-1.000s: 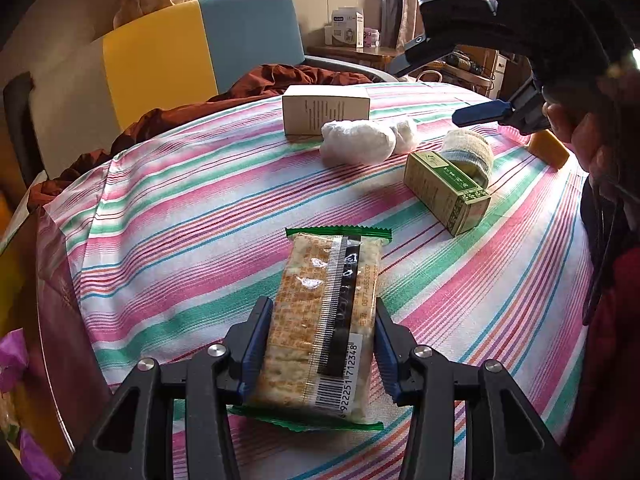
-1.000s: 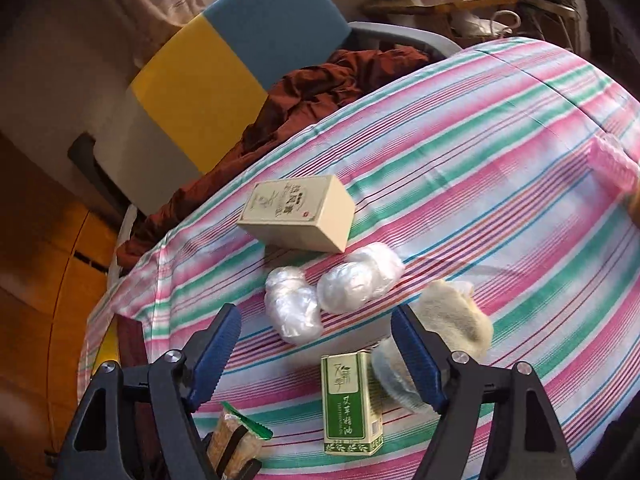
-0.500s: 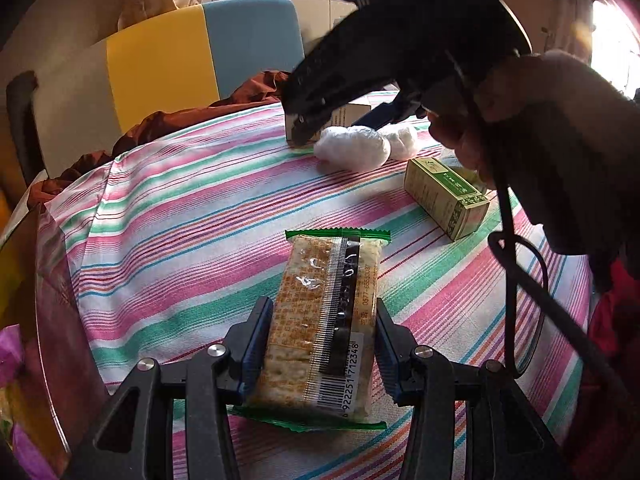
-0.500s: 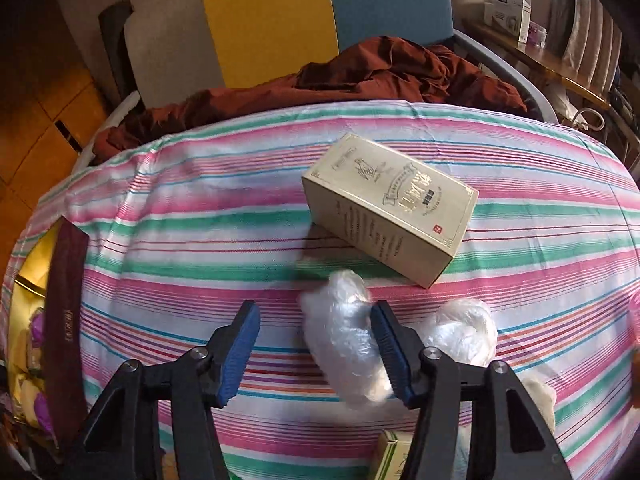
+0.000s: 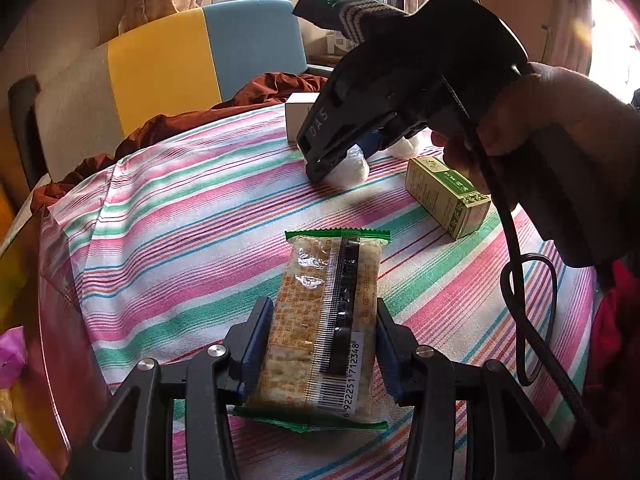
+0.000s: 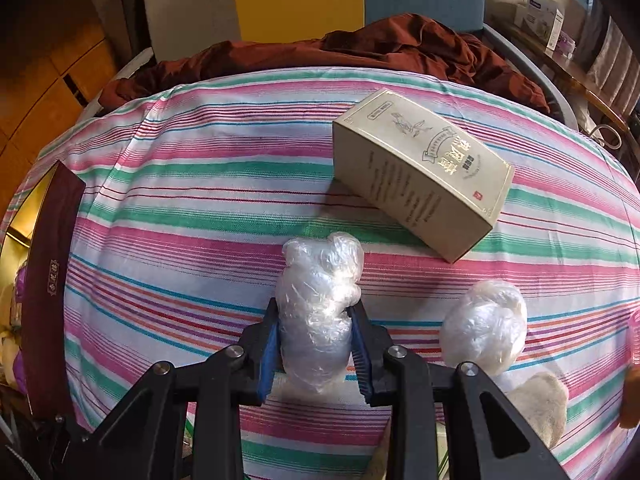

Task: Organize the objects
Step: 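Lift the cracker bar with the left tool while the right tool grasps a plastic-wrapped white ball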

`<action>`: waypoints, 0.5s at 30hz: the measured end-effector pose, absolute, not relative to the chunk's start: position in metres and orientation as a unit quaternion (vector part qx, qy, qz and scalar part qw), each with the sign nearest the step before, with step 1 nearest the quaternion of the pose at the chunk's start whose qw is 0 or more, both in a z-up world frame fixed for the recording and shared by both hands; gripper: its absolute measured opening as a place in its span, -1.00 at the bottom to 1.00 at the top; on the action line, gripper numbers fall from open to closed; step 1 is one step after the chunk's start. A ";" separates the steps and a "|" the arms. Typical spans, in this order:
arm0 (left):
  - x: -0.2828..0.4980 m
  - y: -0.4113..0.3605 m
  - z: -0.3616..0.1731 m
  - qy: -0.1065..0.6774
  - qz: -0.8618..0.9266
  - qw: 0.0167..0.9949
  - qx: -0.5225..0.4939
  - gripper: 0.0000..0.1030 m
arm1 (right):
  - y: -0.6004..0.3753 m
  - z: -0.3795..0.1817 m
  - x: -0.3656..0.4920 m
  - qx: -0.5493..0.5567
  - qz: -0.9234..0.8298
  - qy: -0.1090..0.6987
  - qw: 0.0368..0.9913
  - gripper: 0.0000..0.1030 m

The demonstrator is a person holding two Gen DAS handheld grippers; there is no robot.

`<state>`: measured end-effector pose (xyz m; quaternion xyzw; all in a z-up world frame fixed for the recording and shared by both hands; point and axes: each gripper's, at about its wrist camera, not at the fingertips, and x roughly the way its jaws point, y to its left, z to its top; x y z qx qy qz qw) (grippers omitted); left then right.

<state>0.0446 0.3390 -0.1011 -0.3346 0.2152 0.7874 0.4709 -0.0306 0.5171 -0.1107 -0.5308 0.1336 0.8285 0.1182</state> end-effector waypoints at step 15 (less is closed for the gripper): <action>0.045 0.331 -0.094 0.213 0.786 0.453 -0.362 -0.13 | 0.506 -0.110 -0.033 -0.532 0.832 0.113 0.108 -0.41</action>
